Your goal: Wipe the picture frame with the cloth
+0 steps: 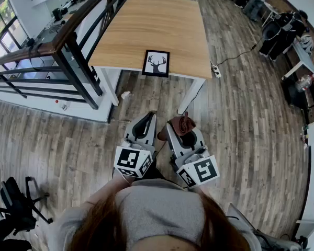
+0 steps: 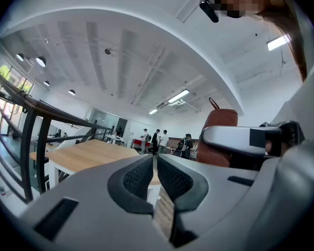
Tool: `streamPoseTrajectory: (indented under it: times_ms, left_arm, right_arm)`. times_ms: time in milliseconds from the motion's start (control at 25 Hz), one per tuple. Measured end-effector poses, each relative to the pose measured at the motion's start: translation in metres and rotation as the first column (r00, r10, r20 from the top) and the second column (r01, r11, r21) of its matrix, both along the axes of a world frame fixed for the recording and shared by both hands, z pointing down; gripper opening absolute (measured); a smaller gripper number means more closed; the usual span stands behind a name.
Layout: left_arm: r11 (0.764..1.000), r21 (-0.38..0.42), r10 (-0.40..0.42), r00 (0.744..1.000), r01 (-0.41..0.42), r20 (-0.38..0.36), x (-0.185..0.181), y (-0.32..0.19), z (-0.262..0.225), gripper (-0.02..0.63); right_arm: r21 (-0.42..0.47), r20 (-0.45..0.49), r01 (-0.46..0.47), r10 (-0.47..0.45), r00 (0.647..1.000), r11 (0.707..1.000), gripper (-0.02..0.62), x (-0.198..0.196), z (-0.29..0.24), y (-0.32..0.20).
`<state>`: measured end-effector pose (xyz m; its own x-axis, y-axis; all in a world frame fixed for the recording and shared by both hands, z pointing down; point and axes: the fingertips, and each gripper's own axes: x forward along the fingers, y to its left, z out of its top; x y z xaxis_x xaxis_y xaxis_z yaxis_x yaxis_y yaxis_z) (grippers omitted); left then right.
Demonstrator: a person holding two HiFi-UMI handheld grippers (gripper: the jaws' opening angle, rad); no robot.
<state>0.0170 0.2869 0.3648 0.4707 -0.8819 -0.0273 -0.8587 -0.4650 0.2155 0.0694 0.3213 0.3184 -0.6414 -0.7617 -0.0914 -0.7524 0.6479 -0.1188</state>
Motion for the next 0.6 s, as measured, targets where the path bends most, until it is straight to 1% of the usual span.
streamPoseTrajectory:
  times_ms: [160,320,400,520,600]
  left_arm:
    - [0.999,-0.032,-0.008,1.0,0.007,-0.018,-0.006,-0.031,0.01,0.011]
    - [0.998,-0.069,-0.002,0.998,-0.003,-0.068,-0.006,-0.086,0.014,0.011]
    - [0.998,-0.067,0.014,0.997,-0.02,-0.082,-0.004,-0.118,0.013,0.011]
    - [0.997,-0.051,0.049,0.996,-0.053,-0.077,-0.001,-0.171,0.015,0.011]
    - [0.997,-0.048,0.064,0.994,-0.068,-0.086,-0.002,-0.206,0.015,0.011]
  right_arm:
    - [0.01,-0.002,-0.009,0.009,1.0,1.0,0.097,0.001,0.002,-0.029]
    - [0.019,-0.011,-0.018,0.018,1.0,1.0,0.097,0.002,0.002,-0.072]
    - [0.02,-0.015,-0.027,0.028,1.0,0.999,0.097,0.002,0.005,-0.1]
    - [0.012,-0.023,-0.038,0.038,0.999,0.999,0.097,0.001,0.012,-0.152]
    - [0.016,-0.032,-0.042,0.043,0.999,0.999,0.097,-0.001,0.011,-0.188]
